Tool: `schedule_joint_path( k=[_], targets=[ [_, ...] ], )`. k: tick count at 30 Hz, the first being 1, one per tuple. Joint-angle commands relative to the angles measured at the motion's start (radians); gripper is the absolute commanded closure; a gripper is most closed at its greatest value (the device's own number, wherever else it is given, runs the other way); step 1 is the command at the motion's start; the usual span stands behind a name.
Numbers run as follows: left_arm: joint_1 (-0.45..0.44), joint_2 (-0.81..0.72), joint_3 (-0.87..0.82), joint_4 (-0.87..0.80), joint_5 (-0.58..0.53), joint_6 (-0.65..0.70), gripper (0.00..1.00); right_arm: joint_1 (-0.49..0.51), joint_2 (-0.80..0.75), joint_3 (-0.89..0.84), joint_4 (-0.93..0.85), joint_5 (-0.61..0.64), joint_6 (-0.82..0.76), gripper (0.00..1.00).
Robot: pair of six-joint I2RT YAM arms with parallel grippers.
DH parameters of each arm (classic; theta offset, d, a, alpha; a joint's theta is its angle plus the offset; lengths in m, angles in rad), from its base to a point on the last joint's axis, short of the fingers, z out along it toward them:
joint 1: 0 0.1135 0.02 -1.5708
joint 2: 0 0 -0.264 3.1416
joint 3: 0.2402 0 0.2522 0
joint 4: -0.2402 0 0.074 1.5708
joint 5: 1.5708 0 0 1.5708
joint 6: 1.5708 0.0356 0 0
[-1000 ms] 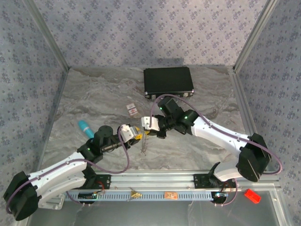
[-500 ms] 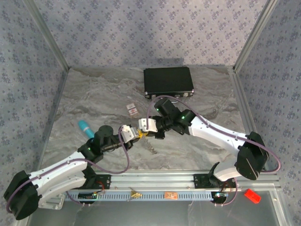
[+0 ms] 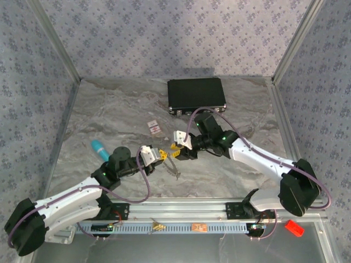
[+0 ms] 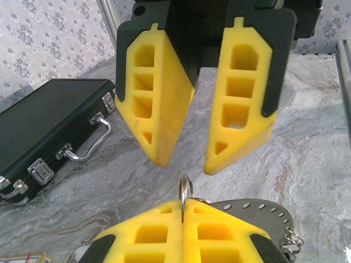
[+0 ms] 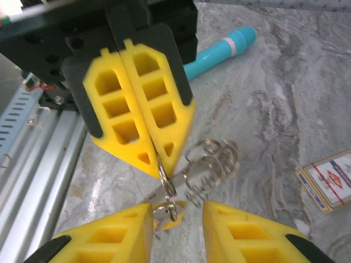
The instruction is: Put the keys on the keyring
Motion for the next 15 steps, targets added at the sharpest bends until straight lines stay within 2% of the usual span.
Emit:
schedule_joint_path(
  k=[1, 7, 15],
  targets=[
    [0.002, -0.001, -0.006, 0.109, 0.034, -0.025, 1.0, 0.003, 0.009, -0.001, 0.05, -0.072, 0.037, 0.69],
    [0.0, 0.015, -0.016, 0.157, 0.033, -0.042, 1.0, 0.004, 0.04, 0.035, 0.008, -0.091, 0.0, 0.74],
    [0.001, 0.017, -0.028, 0.188, 0.035, -0.066, 1.0, 0.002, 0.057, 0.069, -0.009, -0.107, -0.012, 0.98]
  ],
)
